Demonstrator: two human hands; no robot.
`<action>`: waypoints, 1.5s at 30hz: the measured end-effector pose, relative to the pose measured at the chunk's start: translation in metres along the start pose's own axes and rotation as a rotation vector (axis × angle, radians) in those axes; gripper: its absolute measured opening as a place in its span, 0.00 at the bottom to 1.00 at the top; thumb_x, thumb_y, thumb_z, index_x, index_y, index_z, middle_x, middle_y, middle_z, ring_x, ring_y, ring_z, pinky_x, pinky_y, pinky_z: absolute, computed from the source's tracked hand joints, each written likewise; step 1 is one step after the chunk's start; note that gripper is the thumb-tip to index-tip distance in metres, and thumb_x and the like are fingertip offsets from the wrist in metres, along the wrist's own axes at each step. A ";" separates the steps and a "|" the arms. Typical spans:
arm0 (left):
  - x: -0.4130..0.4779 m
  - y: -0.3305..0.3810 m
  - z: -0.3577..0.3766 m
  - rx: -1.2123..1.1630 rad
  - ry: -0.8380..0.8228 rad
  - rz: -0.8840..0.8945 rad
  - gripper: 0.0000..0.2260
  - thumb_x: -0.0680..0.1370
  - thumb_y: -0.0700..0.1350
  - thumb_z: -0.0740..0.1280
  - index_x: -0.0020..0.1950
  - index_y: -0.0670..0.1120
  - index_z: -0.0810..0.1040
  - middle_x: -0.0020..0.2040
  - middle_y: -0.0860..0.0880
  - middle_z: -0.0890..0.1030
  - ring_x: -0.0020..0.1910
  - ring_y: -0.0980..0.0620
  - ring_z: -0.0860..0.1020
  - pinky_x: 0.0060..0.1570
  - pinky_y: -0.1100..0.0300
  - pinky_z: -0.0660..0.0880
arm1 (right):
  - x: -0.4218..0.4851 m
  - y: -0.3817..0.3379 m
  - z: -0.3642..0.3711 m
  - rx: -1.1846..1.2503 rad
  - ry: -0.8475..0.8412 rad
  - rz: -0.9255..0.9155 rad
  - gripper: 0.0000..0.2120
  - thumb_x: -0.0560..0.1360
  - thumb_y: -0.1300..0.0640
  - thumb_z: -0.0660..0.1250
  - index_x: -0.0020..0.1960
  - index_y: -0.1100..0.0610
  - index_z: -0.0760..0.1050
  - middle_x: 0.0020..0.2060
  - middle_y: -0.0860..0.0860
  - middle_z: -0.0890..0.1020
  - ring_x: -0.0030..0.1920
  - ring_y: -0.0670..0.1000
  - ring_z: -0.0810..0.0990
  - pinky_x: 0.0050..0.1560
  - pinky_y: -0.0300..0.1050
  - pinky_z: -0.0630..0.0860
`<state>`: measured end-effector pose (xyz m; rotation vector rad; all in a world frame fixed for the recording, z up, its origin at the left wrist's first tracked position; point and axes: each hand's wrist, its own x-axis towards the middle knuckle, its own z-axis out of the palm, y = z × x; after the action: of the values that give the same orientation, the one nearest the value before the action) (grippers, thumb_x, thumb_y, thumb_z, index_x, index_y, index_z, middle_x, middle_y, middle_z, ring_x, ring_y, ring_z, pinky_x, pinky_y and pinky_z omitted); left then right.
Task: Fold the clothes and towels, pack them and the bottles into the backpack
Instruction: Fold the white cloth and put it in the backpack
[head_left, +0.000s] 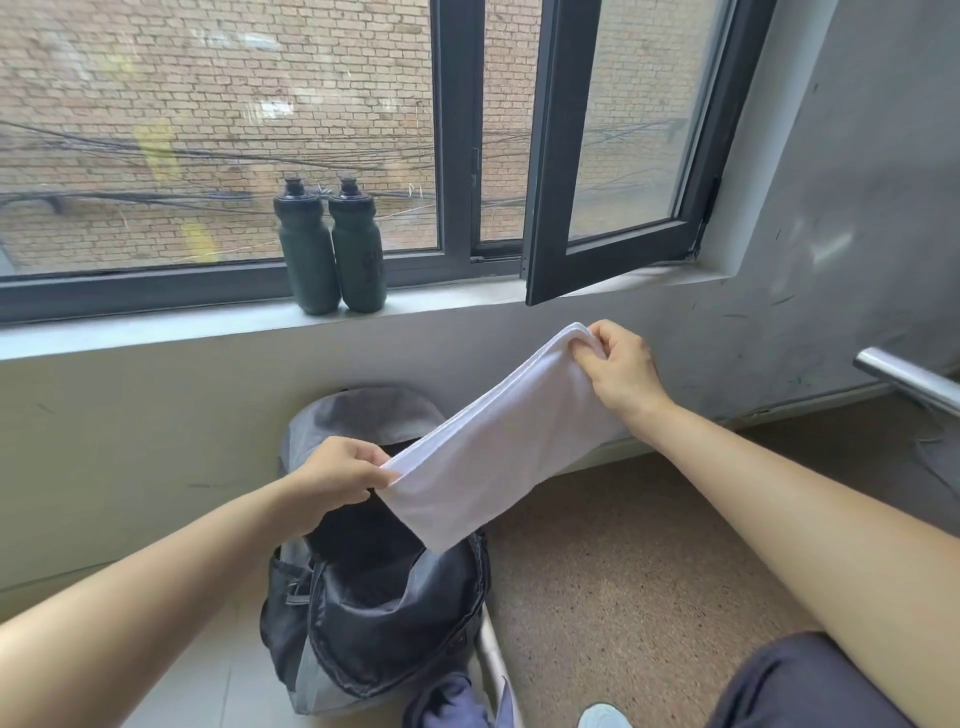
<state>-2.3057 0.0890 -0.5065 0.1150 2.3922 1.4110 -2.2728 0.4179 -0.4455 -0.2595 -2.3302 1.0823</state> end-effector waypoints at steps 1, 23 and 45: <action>-0.001 0.000 -0.001 -0.057 -0.021 -0.006 0.09 0.72 0.39 0.74 0.34 0.47 0.78 0.36 0.51 0.79 0.41 0.52 0.76 0.46 0.59 0.75 | 0.000 0.001 -0.001 0.012 -0.006 0.006 0.18 0.81 0.55 0.66 0.34 0.52 0.65 0.30 0.46 0.70 0.35 0.49 0.68 0.37 0.45 0.65; -0.025 0.039 0.008 -0.486 -0.139 -0.290 0.14 0.76 0.45 0.62 0.32 0.44 0.78 0.30 0.46 0.77 0.27 0.45 0.78 0.33 0.57 0.78 | -0.034 -0.034 0.037 -0.011 -0.290 0.070 0.19 0.78 0.50 0.66 0.41 0.67 0.72 0.35 0.53 0.74 0.38 0.52 0.72 0.40 0.48 0.68; -0.039 0.056 0.029 -0.606 -0.028 -0.221 0.12 0.79 0.41 0.59 0.51 0.38 0.80 0.46 0.38 0.84 0.44 0.36 0.85 0.49 0.42 0.85 | -0.068 -0.066 0.052 0.058 -0.553 -0.081 0.17 0.77 0.52 0.70 0.34 0.59 0.73 0.32 0.55 0.75 0.34 0.48 0.73 0.37 0.51 0.77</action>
<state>-2.2654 0.1308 -0.4606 -0.2723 1.7870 1.9224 -2.2419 0.3144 -0.4509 0.1823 -2.7484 1.3023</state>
